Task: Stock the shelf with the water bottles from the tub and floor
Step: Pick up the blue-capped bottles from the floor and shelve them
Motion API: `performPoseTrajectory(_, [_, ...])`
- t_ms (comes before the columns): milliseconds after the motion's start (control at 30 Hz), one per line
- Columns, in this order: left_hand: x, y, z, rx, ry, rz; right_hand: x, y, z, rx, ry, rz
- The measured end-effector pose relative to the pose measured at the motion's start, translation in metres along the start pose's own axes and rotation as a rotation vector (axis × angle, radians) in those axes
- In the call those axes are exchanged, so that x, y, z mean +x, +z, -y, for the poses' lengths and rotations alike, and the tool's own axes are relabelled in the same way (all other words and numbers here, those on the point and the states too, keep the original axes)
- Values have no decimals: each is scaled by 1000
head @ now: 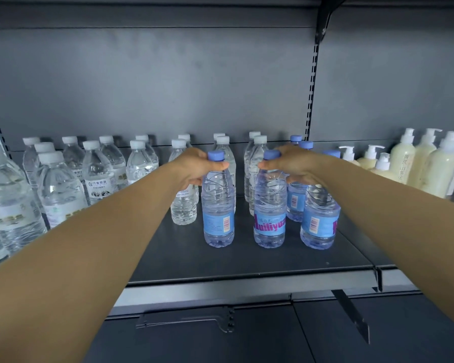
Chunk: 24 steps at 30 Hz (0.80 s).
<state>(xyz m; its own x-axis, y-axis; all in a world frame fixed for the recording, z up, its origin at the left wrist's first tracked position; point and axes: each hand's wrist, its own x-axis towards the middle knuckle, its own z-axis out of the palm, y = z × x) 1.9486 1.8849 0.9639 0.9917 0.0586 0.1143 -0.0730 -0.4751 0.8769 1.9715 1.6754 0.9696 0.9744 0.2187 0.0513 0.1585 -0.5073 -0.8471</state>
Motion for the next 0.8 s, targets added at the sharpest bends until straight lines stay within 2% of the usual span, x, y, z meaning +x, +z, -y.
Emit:
performPoseTrajectory(100, [-4, 6, -1, 19, 0, -63, -2, 5, -5, -43, -81, -116])
performPoseTrajectory(200, [-9, 8, -3, 146, -2, -125, -6, 5, -2, -284, -213, -235])
performPoseTrajectory(400, [-39, 7, -23, 416, 16, -206, -27, -8, 5, -479, -444, -267])
performPoseTrajectory(633, [-106, 14, -21, 732, 35, -66, -87, -18, -10, -699, -525, -213])
performPoseTrajectory(800, [-163, 30, -3, 951, 27, -1, -143, -16, -25, -766, -485, -199])
